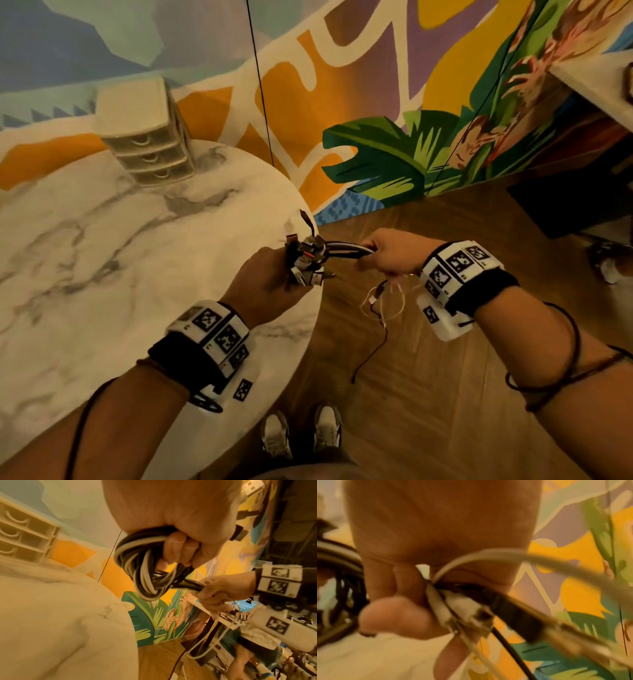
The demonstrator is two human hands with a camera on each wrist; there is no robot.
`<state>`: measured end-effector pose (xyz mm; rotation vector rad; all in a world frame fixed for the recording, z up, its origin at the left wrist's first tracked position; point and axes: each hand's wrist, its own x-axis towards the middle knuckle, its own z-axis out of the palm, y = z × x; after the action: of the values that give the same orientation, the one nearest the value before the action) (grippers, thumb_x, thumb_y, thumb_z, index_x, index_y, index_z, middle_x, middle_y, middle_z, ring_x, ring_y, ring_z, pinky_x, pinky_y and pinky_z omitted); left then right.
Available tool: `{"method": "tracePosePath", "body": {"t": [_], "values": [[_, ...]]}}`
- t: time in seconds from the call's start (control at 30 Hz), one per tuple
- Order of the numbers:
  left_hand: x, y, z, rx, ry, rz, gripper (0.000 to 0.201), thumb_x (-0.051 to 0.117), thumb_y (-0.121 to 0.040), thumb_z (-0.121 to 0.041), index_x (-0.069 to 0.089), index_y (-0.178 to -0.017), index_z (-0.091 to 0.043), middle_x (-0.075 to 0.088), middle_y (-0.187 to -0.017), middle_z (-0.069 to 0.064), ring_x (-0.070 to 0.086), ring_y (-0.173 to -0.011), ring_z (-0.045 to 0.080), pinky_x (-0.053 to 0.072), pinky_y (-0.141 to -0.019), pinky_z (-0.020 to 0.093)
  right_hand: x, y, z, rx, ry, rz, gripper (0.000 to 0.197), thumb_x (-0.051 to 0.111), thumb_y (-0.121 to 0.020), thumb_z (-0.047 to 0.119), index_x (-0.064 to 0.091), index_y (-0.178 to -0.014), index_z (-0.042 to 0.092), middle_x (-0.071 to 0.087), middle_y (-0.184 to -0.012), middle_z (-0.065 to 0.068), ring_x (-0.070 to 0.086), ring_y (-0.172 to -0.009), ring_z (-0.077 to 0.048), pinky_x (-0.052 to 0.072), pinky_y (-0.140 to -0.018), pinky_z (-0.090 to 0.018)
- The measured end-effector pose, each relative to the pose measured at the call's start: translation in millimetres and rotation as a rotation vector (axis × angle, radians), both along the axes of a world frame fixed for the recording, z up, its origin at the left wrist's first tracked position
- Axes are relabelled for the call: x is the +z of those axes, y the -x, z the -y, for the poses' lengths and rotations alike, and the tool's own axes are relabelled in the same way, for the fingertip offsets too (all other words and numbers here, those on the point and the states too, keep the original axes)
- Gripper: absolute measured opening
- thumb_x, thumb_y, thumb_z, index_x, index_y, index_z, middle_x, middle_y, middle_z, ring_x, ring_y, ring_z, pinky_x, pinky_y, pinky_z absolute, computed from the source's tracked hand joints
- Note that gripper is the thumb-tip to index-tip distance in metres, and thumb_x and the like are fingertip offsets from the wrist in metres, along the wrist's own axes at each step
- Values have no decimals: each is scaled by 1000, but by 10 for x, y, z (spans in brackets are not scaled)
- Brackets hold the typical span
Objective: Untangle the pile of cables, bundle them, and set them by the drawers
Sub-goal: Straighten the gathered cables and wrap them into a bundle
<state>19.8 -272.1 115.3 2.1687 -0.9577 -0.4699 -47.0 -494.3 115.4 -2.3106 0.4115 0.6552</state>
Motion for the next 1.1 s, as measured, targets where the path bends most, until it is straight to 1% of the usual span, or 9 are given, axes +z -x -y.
{"method": "tracePosePath", "body": {"t": [0.1,0.23,0.37,0.47,0.63,0.7,0.8,0.93,1.1], "values": [[-94,-19,47,120,48,75,56,38,-68,-54,68,-89,-12,69,-73,11,64,-69,32,51,-63,47,12,64,-113,-167,-186,67,29,51,-96,32,59,-85,6,49,-53,0,45,-39,-10,41,-42,-20],[-62,-25,140,282,75,110,39,48,-73,-39,69,-88,-10,69,-73,14,64,-69,35,52,-64,45,-8,167,-386,-356,-330,232,34,41,-100,34,56,-77,12,50,-45,6,48,-42,-13,43,-47,-25],[-45,-24,237,339,68,82,38,49,-77,-41,68,-97,-14,70,-79,11,65,-75,33,52,-65,39,12,165,-656,-419,-479,307,32,31,-102,26,57,-94,9,51,-63,-3,47,-51,-17,41,-47,-27],[12,-53,290,398,224,-104,24,61,-86,-36,69,-98,-17,71,-88,9,66,-85,25,53,-79,42,45,118,-798,-301,-374,416,27,32,-103,25,51,-104,7,57,-74,-3,51,-58,-14,44,-52,-24],[154,-53,320,366,366,-411,10,57,-91,-30,64,-87,-35,69,-85,-6,66,-81,6,53,-78,36,40,-35,-858,-173,-64,556,22,37,-100,27,51,-108,11,62,-89,-6,57,-73,-19,50,-66,-35],[169,-57,322,366,362,-485,9,57,-91,-31,64,-88,-36,69,-89,-7,65,-89,10,53,-86,40,29,-48,-915,-128,3,574,22,38,-99,28,51,-106,12,61,-89,-6,58,-74,-21,51,-70,-42],[148,-62,284,360,332,-536,9,56,-91,-34,63,-88,-38,68,-92,-9,63,-92,7,50,-91,38,6,-45,-980,-65,-31,562,22,42,-95,25,51,-109,11,62,-90,-3,59,-75,-19,53,-71,-41],[100,-46,208,384,344,-627,9,56,-91,-33,64,-94,-33,69,-102,5,65,-98,22,53,-87,47,-2,-92,-913,36,-3,403,21,45,-95,21,52,-111,10,64,-93,-8,62,-78,-23,54,-72,-44],[98,-50,156,382,389,-766,23,54,-93,-26,64,-112,-19,68,-111,7,64,-104,19,50,-94,41,51,-90,-842,98,124,409,20,51,-90,21,56,-107,12,63,-95,-8,59,-84,-24,53,-75,-44]]}}
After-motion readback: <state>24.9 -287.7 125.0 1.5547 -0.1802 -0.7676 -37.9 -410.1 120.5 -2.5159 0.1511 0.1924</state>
